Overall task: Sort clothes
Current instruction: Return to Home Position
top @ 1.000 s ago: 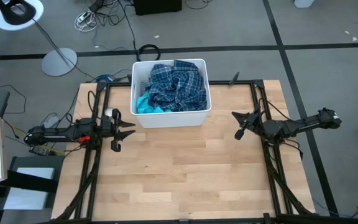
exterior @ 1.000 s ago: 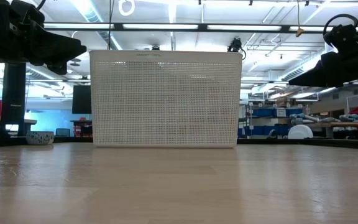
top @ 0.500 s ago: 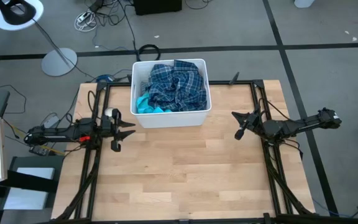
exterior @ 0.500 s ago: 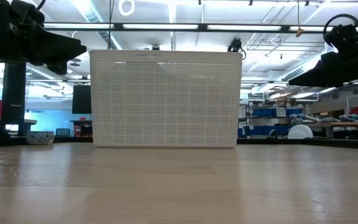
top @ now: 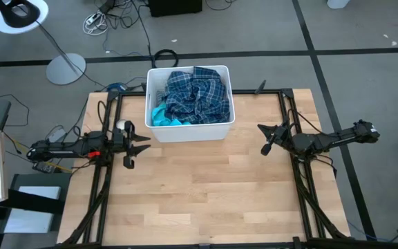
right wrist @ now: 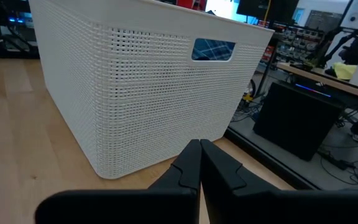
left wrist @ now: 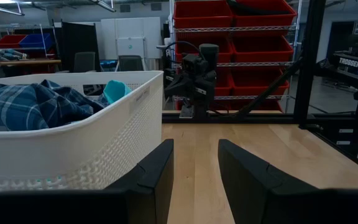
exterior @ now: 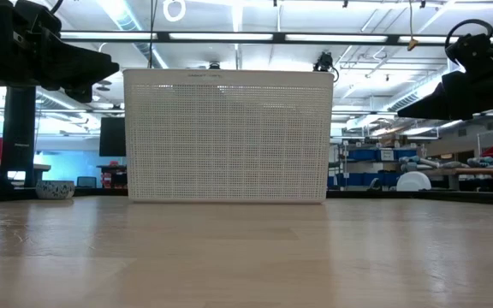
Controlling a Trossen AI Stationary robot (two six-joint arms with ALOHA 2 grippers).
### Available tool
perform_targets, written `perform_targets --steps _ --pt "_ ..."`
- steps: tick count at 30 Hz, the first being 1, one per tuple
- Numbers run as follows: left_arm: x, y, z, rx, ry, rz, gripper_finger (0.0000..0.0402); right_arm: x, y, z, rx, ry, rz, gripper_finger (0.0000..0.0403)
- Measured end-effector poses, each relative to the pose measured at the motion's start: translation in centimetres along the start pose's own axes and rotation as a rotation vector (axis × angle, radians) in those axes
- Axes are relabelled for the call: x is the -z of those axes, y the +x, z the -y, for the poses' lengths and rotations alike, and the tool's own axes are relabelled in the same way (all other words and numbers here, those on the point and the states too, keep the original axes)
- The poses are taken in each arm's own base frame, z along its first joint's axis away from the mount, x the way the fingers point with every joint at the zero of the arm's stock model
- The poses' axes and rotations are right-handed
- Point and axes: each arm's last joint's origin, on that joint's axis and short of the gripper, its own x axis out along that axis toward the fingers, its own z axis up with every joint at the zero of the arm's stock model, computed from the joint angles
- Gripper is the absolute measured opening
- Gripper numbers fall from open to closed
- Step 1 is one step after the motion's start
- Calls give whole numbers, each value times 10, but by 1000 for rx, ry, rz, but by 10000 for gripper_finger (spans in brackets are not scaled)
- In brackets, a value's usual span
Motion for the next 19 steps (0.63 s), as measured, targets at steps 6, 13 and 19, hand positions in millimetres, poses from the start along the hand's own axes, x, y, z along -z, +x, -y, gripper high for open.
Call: perform_targets --steps 6,13,19 --pt "0 0 0 0 0 0 131 0 0 0 0 0 0 5" --pt "0 0 0 0 0 0 131 0 0 0 0 0 0 9" --pt "0 0 0 0 0 -1 131 0 0 0 0 0 0 6"
